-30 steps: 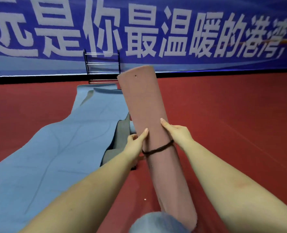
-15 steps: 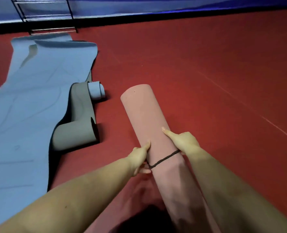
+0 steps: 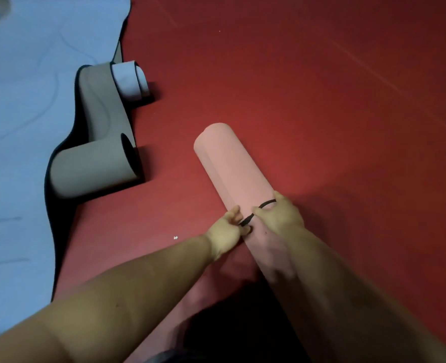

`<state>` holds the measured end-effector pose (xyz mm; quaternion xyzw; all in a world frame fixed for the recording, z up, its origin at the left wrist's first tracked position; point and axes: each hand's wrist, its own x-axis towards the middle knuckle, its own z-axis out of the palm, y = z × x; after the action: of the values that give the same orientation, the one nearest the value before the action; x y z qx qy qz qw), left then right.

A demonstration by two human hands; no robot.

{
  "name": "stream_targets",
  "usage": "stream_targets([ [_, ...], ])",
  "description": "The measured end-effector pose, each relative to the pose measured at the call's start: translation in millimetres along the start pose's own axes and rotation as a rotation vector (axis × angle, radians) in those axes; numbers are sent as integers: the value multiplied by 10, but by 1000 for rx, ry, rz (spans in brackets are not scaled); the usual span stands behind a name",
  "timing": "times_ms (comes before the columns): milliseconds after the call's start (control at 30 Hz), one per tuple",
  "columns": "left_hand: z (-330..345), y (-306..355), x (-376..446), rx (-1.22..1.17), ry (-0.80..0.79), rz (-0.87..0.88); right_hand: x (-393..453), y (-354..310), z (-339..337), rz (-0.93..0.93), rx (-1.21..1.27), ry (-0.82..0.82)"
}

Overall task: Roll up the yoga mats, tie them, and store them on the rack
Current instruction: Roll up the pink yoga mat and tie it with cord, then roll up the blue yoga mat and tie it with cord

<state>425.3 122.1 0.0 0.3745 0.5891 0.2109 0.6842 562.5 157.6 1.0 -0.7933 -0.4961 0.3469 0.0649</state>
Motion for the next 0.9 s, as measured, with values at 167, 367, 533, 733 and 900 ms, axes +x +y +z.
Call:
stream_targets([
  [167, -134, 23, -14, 174, -6, 16, -47, -5, -22, -49, -92, -14],
  [367, -683, -13, -476, 708, 60, 116, -434, -338, 15, -139, -326, 16],
  [533, -1283, -254, -1319, 1032, 131, 178, -1044, -973, 137, -334, -336, -37],
  [733, -2253, -593, -2479, 1197, 298, 91, -1933, -2041, 293, -702, -514, -107],
  [900, -3199, -747, -3464, 1325, 362, -72, -2704, -2768, 422, -992, -732, -113],
])
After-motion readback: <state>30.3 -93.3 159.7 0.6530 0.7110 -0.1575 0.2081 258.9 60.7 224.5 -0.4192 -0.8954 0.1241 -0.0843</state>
